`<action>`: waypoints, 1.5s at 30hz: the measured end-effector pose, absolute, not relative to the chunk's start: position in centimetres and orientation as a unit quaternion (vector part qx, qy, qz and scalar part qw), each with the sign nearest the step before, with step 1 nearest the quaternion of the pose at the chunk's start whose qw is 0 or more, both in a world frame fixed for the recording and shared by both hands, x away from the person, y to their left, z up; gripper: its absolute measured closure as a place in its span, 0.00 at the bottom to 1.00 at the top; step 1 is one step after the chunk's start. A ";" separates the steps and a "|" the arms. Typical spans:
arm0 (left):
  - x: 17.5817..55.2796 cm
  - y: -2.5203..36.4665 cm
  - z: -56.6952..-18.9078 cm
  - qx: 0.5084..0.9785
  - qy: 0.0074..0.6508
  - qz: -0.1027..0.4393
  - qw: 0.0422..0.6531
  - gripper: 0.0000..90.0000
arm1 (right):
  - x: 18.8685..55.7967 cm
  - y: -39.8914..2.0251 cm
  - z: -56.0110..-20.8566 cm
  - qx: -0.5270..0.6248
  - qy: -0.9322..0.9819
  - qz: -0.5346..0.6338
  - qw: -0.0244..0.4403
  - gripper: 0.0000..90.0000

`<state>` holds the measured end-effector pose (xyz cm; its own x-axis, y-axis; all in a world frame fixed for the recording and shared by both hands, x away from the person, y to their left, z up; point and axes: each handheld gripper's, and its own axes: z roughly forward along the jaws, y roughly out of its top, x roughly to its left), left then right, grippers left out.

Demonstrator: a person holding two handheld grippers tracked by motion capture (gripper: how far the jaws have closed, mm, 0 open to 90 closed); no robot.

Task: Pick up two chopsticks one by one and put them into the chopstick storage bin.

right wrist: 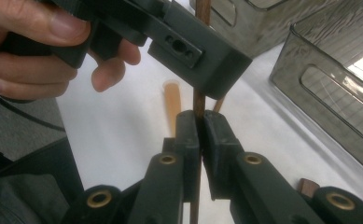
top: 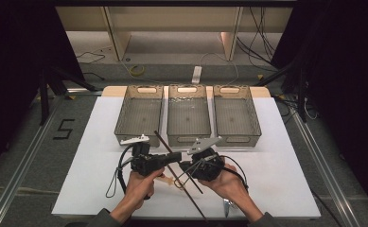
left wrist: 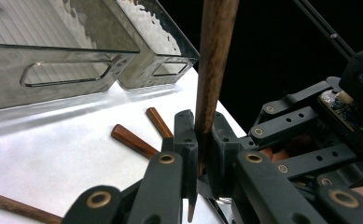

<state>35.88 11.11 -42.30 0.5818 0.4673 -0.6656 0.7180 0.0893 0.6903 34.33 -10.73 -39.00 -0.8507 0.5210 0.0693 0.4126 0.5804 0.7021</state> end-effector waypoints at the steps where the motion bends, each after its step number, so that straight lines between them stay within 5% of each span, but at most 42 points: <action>1: 35.9 11.2 -42.2 0.666 0.443 -0.108 0.590 0.93 | 34.3 -10.8 -39.0 0.264 0.885 0.378 0.071 0.94; 5: 35.9 11.8 -41.4 0.674 0.432 -0.094 0.592 0.93 | 34.3 -11.4 -38.6 0.269 0.879 0.388 0.065 0.75; 19: 37.7 14.7 -36.4 0.727 0.412 -0.008 0.550 0.93 | 33.4 -12.9 -40.4 0.289 0.897 0.331 0.045 0.44; 45: 46.0 19.6 -30.7 0.730 0.475 0.049 0.489 0.93 | 32.6 -12.9 -43.4 0.292 0.913 0.282 0.027 0.39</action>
